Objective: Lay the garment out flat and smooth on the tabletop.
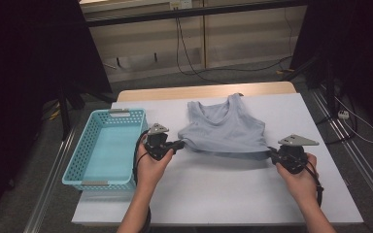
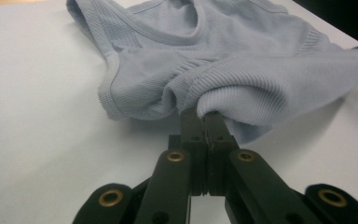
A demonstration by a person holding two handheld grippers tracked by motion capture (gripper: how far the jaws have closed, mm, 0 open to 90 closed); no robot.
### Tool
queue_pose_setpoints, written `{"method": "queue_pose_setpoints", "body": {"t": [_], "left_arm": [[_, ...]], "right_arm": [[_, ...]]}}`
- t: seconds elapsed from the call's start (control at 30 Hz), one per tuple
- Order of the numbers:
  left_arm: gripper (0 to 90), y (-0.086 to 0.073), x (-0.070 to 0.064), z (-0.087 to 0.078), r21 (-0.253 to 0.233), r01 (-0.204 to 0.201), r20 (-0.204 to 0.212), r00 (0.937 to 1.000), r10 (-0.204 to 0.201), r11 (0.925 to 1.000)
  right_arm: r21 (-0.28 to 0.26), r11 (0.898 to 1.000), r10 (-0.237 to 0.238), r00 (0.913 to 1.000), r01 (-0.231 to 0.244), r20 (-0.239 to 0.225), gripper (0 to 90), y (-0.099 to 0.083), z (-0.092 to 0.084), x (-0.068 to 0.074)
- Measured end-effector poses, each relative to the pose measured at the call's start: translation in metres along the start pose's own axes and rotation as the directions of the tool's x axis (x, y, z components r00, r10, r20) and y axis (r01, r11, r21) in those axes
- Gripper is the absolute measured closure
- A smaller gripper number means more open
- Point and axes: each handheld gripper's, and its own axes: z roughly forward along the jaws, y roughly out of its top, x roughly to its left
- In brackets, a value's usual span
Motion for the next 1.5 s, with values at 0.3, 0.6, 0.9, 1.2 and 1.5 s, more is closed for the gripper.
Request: {"method": "queue_pose_setpoints", "body": {"t": [0.3, 0.6, 0.9, 1.2, 1.5], "left_arm": [[89.6, -0.003, 0.007, -0.002, 0.004, 0.004, -0.039, 0.9992, -0.004, 1.0], [89.7, -0.007, 0.009, 0.002, 0.019, 0.013, -0.042, 0.999, -0.012, 0.9997], [89.7, -0.009, 0.01, 0.005, 0.031, 0.015, -0.047, 0.9988, -0.013, 0.9994], [89.7, -0.01, 0.009, 0.007, 0.032, 0.017, -0.049, 0.9987, -0.015, 0.9994], [89.7, -0.01, 0.009, 0.005, 0.033, 0.018, -0.046, 0.9988, -0.017, 0.9993]], "right_arm": [[0.049, 0.999, -0.019, 0.9998, 0.019, -0.005, 63.7, -0.005, 0.013, 0.01], [0.072, 0.997, -0.022, 0.9998, 0.022, -0.001, 75.7, -0.008, 0.017, 0.01], [0.06, 0.997, -0.045, 0.9981, 0.047, -0.041, 89.7, -0.004, 0.016, 0.009], [0.056, 0.998, -0.039, 0.9985, 0.041, -0.037, 89.8, -0.004, 0.015, 0.007], [0.085, 0.996, -0.01, 0.9993, 0.013, -0.035, 68.7, -0.007, 0.019, 0.01]]}}
